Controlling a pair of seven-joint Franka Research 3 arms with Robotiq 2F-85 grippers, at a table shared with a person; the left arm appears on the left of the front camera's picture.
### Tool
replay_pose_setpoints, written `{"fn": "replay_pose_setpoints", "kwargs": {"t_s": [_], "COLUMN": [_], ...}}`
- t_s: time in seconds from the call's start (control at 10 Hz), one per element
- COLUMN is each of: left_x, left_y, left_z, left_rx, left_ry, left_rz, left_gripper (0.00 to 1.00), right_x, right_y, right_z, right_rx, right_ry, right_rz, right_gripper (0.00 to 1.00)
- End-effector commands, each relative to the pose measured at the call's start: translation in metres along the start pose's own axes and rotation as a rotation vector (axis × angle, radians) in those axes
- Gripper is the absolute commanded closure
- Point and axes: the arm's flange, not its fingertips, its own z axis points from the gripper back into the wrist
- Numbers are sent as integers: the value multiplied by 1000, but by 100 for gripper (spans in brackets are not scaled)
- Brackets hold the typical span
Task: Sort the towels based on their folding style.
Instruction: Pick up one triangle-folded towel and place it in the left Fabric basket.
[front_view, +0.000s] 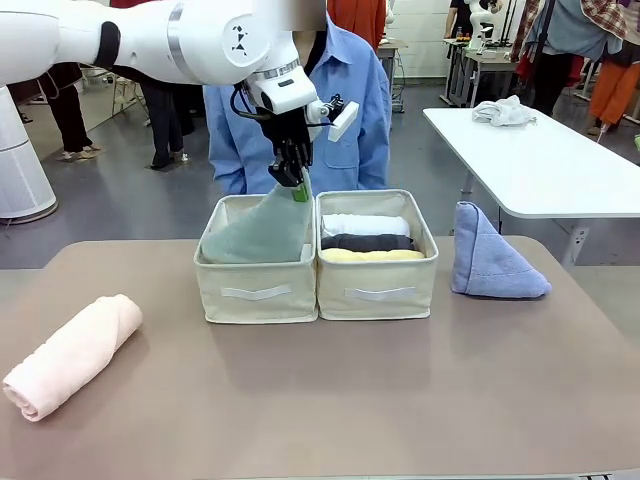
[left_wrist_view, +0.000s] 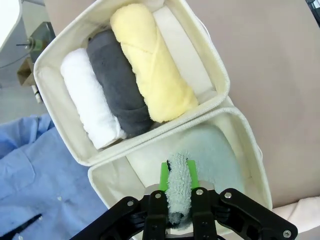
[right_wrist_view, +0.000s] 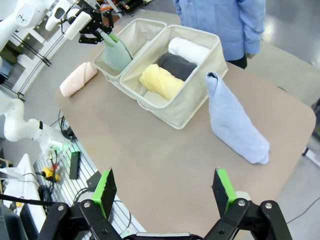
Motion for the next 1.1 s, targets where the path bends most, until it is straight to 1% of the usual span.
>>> {"fn": "replay_pose_setpoints", "kwargs": {"t_s": [0.0,0.1,0.2,0.4,0.7,0.8,1.0], "left_x": [1,3,5,5,-5,-7,-7], "left_y": [7,9,11,14,14,13,11], "left_z": [3,0,-4,-17,-36,-39,-38], "left_rx": [11,10,-35,-126,-205,-225,-187], "left_ry": [-53,-60,-39,34,38,40,101], "left_rz": [-39,-48,-56,-53,16,59,155], "left_gripper": [85,85,85,85,85,85,85], "right_x": [-1,-1,-1,-1,-1,-1,-1], "right_y": [0,0,0,0,0,0,0], "right_z": [-2,-2,-2,-2,-2,-2,-2], "right_rx": [9,9,9,9,9,9,9], "right_ry": [-11,-11,-11,-11,-11,-11,-11], "right_rz": [5,5,5,5,5,5,5], "right_gripper": [0,0,0,0,0,0,0]}}
